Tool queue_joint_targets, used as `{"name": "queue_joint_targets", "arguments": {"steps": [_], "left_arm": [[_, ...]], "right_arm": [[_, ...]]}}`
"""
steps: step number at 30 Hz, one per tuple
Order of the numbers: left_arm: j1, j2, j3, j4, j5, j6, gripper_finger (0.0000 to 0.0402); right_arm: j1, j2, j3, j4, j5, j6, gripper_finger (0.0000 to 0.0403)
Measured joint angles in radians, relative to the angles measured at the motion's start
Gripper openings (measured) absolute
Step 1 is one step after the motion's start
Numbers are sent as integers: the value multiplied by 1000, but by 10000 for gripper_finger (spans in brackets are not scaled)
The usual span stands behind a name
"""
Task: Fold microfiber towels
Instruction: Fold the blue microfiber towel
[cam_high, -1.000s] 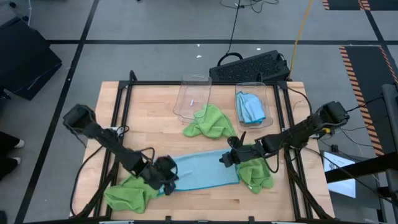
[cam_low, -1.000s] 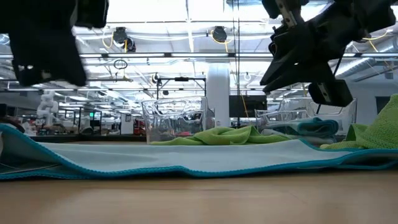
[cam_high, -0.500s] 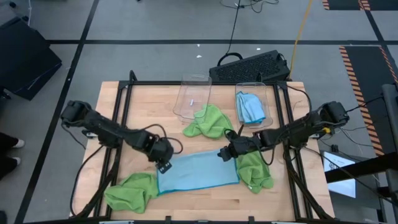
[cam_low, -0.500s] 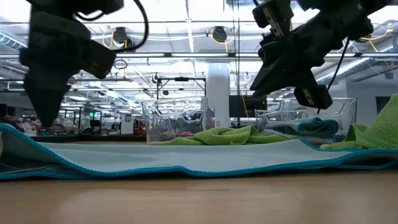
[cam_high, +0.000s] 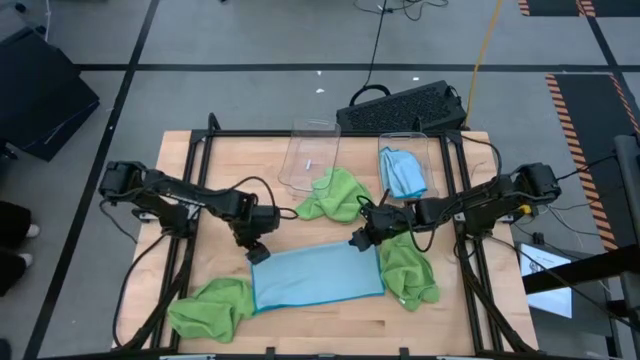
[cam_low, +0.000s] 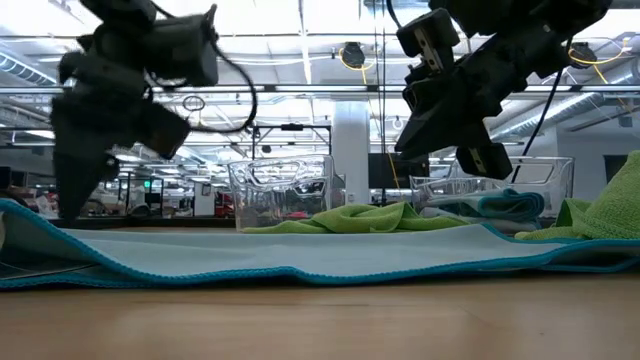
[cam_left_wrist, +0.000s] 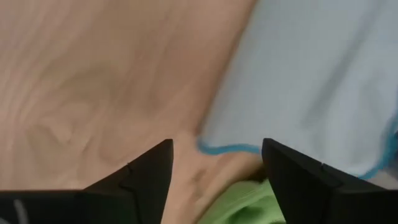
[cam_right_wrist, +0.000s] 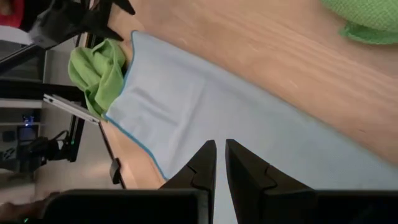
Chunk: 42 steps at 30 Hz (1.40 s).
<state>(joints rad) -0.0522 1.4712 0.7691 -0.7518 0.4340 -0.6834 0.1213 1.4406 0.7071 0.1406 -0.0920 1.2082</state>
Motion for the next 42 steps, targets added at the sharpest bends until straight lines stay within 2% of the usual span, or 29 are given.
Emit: {"name": "queue_joint_targets", "arguments": {"steps": [9, 24, 30, 38, 42], "left_arm": [[-10, -5, -130, 128, -6, 53, 219], [-18, 0, -142, 217, 45, 130, 184], [-31, 0, -143, 231, 25, 156, 170], [-68, 3, -148, 318, 63, 156, 93], [-106, 7, -176, 360, 65, 106, 48]], "right_arm": [[-17, 0, 0, -3, -17, -17, 27], [-48, 0, 0, -11, -44, -20, 27], [-55, 0, 0, -12, -43, -20, 27], [-55, 0, 0, -11, -42, -19, 27], [-55, 0, 0, -10, -42, -17, 27]]}}
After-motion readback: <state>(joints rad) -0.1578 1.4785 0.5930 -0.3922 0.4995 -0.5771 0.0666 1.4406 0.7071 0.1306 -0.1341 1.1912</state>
